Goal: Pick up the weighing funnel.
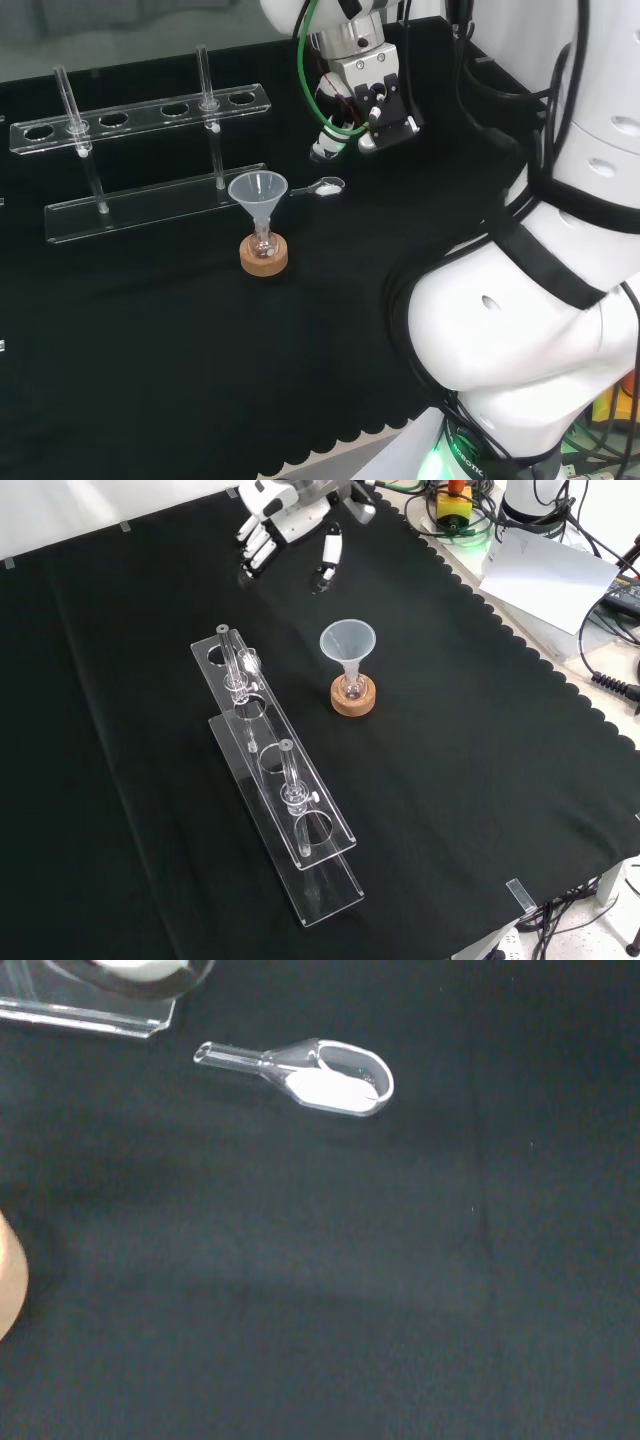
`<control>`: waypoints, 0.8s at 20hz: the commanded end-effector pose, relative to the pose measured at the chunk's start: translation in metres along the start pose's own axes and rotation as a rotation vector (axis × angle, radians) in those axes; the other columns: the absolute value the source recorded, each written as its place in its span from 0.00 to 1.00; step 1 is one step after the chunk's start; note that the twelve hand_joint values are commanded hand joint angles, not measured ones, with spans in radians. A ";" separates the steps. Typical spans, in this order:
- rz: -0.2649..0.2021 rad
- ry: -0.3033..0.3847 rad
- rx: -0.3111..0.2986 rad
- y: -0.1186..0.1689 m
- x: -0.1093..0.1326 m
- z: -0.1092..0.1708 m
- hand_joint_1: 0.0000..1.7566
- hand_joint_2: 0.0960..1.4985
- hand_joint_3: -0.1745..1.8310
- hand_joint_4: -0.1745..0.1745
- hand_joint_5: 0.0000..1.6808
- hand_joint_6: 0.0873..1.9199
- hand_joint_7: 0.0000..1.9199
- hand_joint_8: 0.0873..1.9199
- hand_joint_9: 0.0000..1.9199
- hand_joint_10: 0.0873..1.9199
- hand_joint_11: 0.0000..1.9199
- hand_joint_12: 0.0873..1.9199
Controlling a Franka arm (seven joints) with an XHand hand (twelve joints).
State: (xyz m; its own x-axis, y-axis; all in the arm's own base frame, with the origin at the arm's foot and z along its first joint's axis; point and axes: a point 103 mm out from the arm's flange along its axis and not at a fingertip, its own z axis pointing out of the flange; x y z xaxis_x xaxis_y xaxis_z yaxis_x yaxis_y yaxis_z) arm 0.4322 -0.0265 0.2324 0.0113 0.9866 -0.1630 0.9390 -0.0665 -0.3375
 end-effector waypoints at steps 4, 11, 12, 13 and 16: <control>-0.008 0.042 0.014 0.081 -0.023 0.036 0.46 0.41 0.33 0.30 0.28 0.00 0.19 0.33 0.30 0.30 0.19 0.68; -0.003 0.081 0.037 0.097 -0.036 0.061 0.46 0.41 0.34 0.31 0.32 0.00 0.19 0.33 0.31 0.29 0.19 0.68; -0.003 0.089 0.044 0.099 -0.037 0.065 0.46 0.41 0.34 0.31 0.32 0.00 0.19 0.33 0.31 0.29 0.20 0.68; -0.004 0.096 0.051 0.101 -0.038 0.069 0.46 0.41 0.34 0.31 0.33 0.00 0.20 0.33 0.31 0.29 0.20 0.68; -0.015 0.111 0.054 0.106 -0.039 0.078 0.46 0.41 0.34 0.32 0.33 0.00 0.20 0.33 0.31 0.29 0.20 0.67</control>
State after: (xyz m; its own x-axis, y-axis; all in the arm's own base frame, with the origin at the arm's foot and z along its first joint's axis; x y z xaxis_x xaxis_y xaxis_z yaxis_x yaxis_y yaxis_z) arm 0.4992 -0.0713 0.1450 0.0275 0.9958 -0.0872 0.9192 -0.0594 -0.3892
